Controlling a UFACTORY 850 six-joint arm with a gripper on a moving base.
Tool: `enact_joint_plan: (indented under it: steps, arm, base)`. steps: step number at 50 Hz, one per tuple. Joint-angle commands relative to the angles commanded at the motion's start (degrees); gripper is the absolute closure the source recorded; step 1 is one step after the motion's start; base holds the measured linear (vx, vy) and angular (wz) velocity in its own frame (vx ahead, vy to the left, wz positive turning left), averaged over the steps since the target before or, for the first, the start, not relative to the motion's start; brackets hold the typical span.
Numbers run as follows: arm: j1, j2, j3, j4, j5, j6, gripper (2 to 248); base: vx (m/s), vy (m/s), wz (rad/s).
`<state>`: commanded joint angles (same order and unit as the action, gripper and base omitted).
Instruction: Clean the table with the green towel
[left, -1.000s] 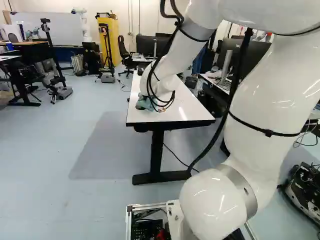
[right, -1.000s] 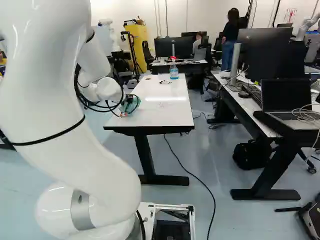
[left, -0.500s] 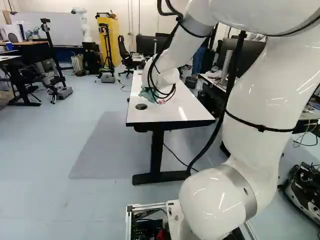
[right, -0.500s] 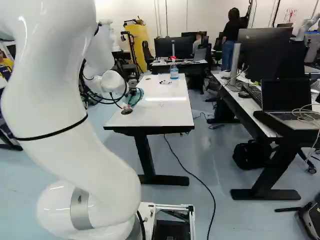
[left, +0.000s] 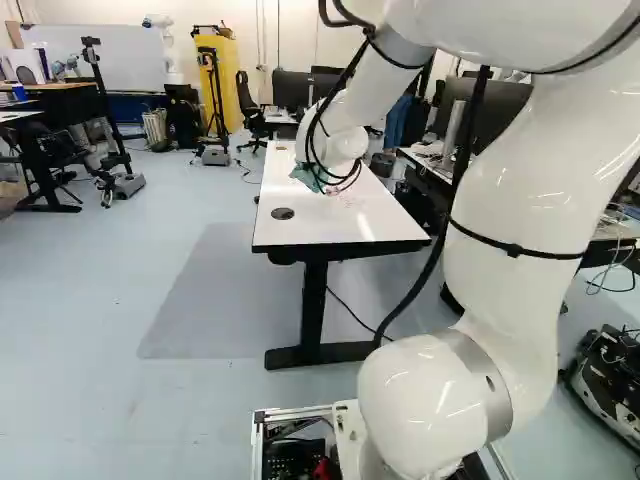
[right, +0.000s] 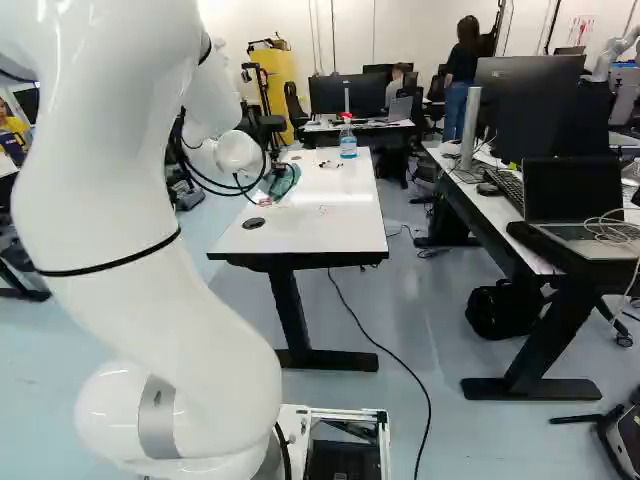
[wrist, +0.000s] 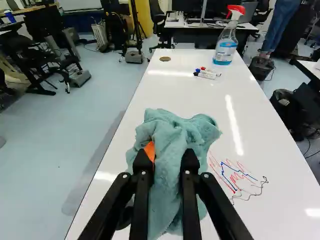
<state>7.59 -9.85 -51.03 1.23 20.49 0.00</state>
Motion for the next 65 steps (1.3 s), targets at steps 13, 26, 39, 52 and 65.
enact_joint_plan:
  steps: [13, 26, 39, 52, 65]
  arm:
    - [-2.09, -1.89, -2.10, 0.00, 0.00, 0.00, 187]
    - [-4.18, -2.66, -2.97, 0.00, 0.63, 0.00, 187]
    - [-4.79, -4.55, -5.12, 0.00, 1.02, 0.00, 187]
    - [-4.79, -5.39, -5.35, 0.00, 1.47, 0.00, 187]
    - [-4.79, -6.82, -5.34, 0.00, 2.19, 0.00, 187]
  base:
    - [0.000, 0.000, 0.000]
    - [0.000, 0.000, 0.000]
    - [0.000, 0.000, 0.000]
    - [0.000, 0.000, 0.000]
    - [0.000, 0.000, 0.000]
